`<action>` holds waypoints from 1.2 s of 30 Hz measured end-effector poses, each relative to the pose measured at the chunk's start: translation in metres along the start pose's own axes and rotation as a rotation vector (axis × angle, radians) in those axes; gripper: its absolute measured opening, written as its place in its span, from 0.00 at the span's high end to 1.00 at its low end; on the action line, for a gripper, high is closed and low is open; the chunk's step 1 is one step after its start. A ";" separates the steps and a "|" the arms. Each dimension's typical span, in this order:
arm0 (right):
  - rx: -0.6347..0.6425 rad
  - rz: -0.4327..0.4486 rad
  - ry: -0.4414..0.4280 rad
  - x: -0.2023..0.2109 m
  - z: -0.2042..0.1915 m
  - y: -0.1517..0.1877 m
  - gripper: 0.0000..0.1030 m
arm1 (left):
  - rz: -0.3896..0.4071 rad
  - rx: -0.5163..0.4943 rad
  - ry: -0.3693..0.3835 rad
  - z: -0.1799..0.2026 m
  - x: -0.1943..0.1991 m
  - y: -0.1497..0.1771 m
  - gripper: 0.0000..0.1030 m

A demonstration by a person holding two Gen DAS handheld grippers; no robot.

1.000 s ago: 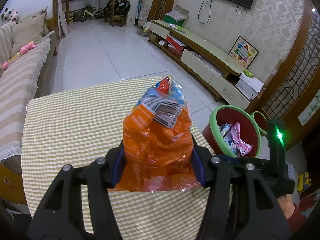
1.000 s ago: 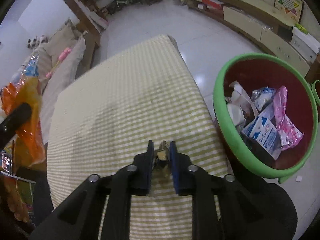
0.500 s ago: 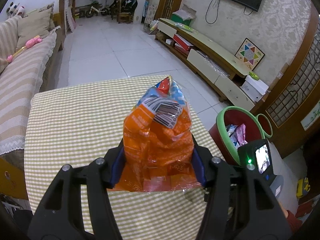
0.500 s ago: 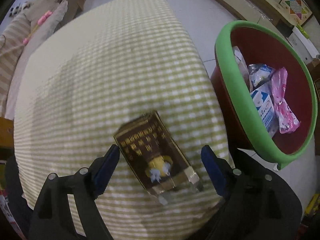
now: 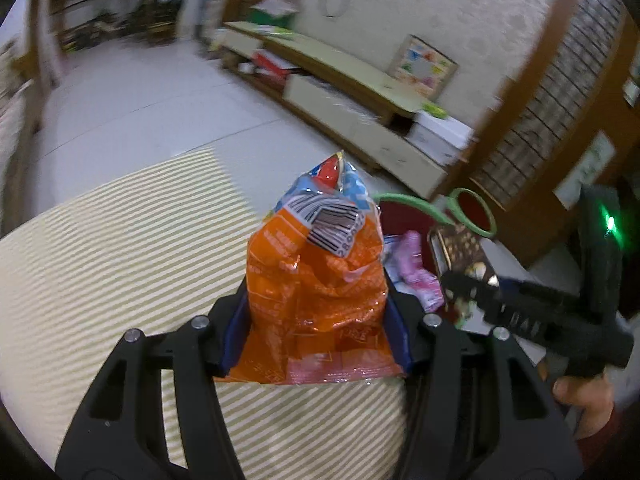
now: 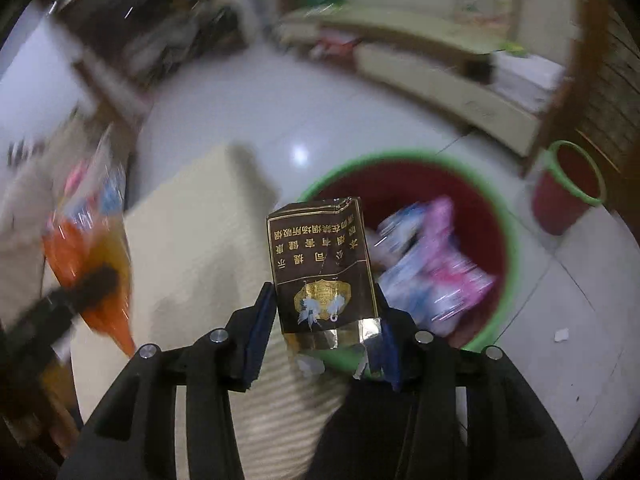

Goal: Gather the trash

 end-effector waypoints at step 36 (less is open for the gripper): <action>0.080 0.704 -0.208 0.124 -0.102 -0.024 0.07 | 0.403 0.040 -0.466 -0.081 0.174 -0.019 0.05</action>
Point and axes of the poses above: each gripper's, at about its wrist camera, not at the fingertips, and x roughly against the way its jaws point, z to its right, y to its underside, the point moved 10 cm from there along -x, roughly the way its jaws point, and after that the axes turned 14 degrees about -x, right-handed, at the moved point
